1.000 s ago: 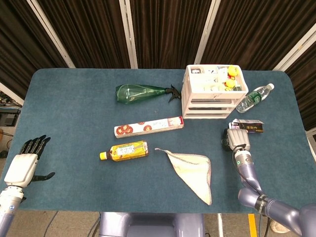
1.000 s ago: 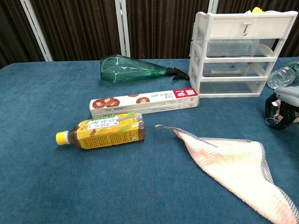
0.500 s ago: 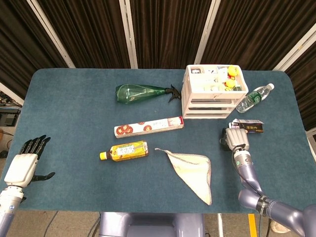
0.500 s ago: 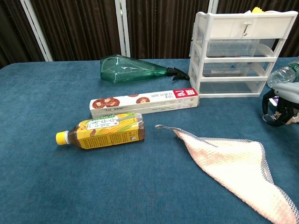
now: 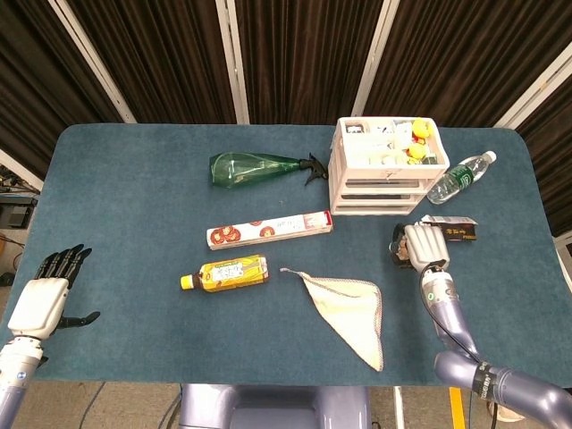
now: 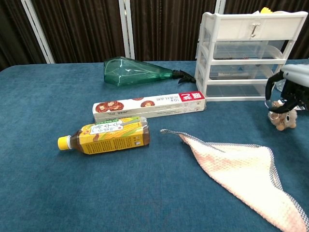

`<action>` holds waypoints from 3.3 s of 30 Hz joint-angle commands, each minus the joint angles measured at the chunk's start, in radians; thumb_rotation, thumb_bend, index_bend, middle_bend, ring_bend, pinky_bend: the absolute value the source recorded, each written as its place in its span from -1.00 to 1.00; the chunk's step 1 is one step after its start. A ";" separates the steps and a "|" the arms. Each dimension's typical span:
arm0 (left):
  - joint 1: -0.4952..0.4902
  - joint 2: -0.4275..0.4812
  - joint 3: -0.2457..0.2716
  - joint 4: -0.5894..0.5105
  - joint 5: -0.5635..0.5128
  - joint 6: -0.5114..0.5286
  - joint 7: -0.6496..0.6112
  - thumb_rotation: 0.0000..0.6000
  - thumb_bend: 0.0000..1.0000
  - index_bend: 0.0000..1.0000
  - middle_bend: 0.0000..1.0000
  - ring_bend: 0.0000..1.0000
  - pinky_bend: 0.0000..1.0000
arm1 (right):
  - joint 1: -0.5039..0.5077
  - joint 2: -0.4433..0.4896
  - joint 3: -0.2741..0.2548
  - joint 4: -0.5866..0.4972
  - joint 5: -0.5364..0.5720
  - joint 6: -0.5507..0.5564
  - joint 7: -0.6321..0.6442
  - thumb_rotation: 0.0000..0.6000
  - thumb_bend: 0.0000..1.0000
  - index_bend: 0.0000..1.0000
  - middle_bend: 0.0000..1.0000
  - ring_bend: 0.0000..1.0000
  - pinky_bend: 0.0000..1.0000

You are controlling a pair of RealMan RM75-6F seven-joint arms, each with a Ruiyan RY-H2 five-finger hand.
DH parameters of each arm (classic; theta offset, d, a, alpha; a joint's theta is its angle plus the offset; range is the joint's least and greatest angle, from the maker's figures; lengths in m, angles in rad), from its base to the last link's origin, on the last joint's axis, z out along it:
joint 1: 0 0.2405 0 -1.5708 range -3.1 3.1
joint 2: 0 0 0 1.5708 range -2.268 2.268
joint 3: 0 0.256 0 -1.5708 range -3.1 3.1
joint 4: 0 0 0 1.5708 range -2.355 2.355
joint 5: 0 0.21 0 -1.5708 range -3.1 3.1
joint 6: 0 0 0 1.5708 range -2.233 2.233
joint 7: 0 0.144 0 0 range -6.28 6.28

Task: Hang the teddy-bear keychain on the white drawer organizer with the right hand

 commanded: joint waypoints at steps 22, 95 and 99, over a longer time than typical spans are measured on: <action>0.004 0.005 0.002 0.001 0.011 0.006 -0.022 1.00 -0.83 -1.00 -1.00 -1.00 -1.00 | 0.013 -0.051 0.171 -0.091 -0.019 0.284 -0.023 1.00 -0.39 0.07 1.00 1.00 0.68; 0.006 0.010 0.006 -0.016 0.037 0.013 -0.062 1.00 -0.83 -1.00 -1.00 -1.00 -1.00 | 0.124 -0.309 0.420 0.062 0.173 0.457 0.016 1.00 -0.44 0.12 1.00 1.00 0.68; 0.006 0.011 0.006 -0.019 0.037 0.014 -0.066 1.00 -0.82 -1.00 -1.00 -1.00 -1.00 | 0.125 -0.312 0.442 0.061 0.191 0.463 0.021 1.00 -0.44 0.12 1.00 1.00 0.68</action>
